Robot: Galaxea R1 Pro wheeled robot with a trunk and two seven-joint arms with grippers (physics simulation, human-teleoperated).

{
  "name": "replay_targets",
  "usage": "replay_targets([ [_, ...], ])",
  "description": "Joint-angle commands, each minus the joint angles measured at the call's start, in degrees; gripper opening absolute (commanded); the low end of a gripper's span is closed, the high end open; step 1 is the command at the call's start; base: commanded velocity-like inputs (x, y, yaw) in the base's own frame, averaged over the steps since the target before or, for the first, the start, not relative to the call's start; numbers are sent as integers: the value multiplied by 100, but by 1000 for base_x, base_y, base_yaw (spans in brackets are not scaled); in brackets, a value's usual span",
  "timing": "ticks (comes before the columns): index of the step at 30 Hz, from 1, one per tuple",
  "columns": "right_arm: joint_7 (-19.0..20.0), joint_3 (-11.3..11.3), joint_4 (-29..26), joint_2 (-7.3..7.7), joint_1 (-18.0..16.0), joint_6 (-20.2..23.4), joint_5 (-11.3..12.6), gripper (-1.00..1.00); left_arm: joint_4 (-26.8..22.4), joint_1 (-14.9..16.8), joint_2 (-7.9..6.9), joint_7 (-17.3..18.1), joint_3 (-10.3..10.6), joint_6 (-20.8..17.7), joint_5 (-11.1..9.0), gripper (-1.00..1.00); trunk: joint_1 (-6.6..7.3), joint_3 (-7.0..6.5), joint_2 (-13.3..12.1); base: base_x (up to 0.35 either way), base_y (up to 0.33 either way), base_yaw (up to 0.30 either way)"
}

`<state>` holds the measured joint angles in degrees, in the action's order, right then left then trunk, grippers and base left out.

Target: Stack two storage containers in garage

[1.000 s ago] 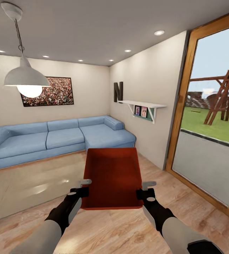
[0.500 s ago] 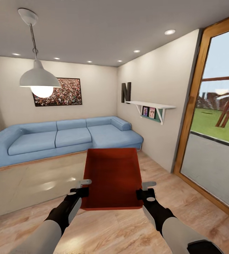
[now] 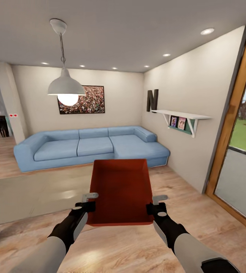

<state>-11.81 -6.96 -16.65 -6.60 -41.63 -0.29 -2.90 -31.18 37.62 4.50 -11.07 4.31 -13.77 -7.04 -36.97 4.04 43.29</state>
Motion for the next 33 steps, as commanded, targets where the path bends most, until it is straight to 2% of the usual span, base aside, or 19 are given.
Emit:
replay_targets([
  [1, -44, 63, 21, 21, -3, -6, 0, -100, -29, 8, -10, -88, -123, -1, 98, -100, -2, 6, 8, 0, 0, 271],
  [33, -41, 63, 21, 26, -3, -15, -6, -100, -29, 8, -10, -88, -123, -1, 98, -100, -2, -100, 8, 0, 0, 269],
])
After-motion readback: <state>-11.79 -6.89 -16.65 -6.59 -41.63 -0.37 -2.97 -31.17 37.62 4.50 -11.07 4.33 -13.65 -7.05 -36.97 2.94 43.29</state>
